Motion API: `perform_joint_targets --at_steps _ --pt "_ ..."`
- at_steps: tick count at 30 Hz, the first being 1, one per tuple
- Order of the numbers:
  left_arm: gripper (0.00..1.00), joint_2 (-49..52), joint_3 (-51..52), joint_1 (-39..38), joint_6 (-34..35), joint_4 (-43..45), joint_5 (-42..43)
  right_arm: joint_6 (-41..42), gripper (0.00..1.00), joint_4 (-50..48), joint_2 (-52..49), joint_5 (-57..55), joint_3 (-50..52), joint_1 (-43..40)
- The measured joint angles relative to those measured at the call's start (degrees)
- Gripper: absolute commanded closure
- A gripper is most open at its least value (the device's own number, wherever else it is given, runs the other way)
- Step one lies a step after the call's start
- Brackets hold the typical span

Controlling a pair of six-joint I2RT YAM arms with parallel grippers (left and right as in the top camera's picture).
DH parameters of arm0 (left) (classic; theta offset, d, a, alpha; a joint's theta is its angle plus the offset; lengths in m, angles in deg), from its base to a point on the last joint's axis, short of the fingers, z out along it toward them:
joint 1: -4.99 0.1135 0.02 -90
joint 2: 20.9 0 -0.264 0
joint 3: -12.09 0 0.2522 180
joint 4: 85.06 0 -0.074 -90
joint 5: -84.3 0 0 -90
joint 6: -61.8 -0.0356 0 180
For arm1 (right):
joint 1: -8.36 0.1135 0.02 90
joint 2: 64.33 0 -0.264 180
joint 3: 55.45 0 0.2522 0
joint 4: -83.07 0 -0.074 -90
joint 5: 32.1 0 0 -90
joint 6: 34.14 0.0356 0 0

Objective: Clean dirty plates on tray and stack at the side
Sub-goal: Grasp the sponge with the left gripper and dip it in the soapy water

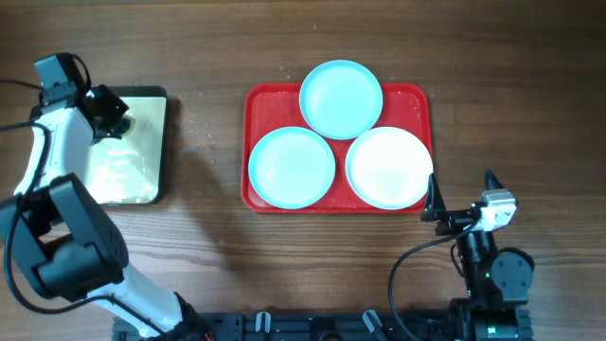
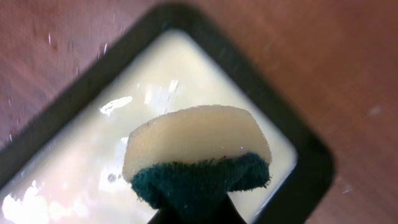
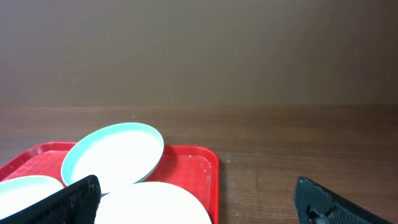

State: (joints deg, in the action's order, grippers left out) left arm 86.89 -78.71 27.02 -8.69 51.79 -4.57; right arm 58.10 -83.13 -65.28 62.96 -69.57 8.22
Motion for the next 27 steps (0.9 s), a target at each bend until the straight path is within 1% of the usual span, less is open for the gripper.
perform_joint_targets --at_steps 2,4,6,8,11,13,15,17,18,19,20,23,24,26,27 --pt "0.96 -2.97 -0.09 0.00 -0.98 1.86 0.39 0.00 0.00 0.00 0.00 0.00 0.00 0.00" --pt "0.96 -11.76 -0.28 0.00 -4.22 3.76 3.74 0.00 0.00 0.00 0.00 0.00 0.00 0.00" --pt "0.96 -17.25 -0.68 -0.07 -8.07 5.90 5.88 0.00 0.00 0.00 0.00 0.00 0.00 0.00" --pt "0.96 -16.33 0.94 -0.07 -11.26 7.87 6.78 0.00 0.00 0.00 0.00 0.00 0.00 0.00" --pt "0.96 -6.27 6.01 -0.07 -16.68 7.19 7.19 0.00 0.00 0.00 0.00 0.00 0.00 0.00" --pt "0.96 -4.42 7.30 -0.07 -18.99 6.29 7.23 0.00 0.00 0.00 0.00 0.00 0.00 0.00" --pt "0.96 -9.25 6.80 -0.11 -20.37 7.61 7.67 0.00 0.00 0.00 0.00 0.00 0.00 0.00" --pt "0.96 -19.61 5.01 -0.17 -21.40 8.70 9.31 0.00 0.00 0.00 0.00 0.00 0.00 0.00" --pt "0.96 -20.57 4.48 -0.17 -21.84 9.49 9.18 0.00 0.00 0.00 0.00 -0.02 0.00 0.00" --pt "0.96 -20.28 4.31 -0.17 -22.27 10.23 8.31 0.00 0.00 0.00 0.00 0.00 0.00 0.00" --pt "0.96 -17.46 4.55 -0.22 -22.53 10.97 6.16 0.00 0.00 0.00 0.00 0.00 0.00 0.00" --pt "0.96 -3.41 7.30 -0.22 -23.12 7.87 1.77 0.00 0.00 0.00 0.00 0.00 0.00 0.00" --pt "0.96 -1.25 8.52 -0.22 -23.19 6.97 1.25 0.00 0.00 0.00 0.00 0.00 0.00 0.00" --pt "0.96 -1.14 9.79 -0.22 -23.34 6.14 0.26 0.00 0.00 0.00 0.00 0.00 0.00 0.00" --pt "0.96 -4.07 9.44 -0.22 -23.34 6.69 0.02 0.00 0.00 0.00 0.00 0.00 0.00 0.00"
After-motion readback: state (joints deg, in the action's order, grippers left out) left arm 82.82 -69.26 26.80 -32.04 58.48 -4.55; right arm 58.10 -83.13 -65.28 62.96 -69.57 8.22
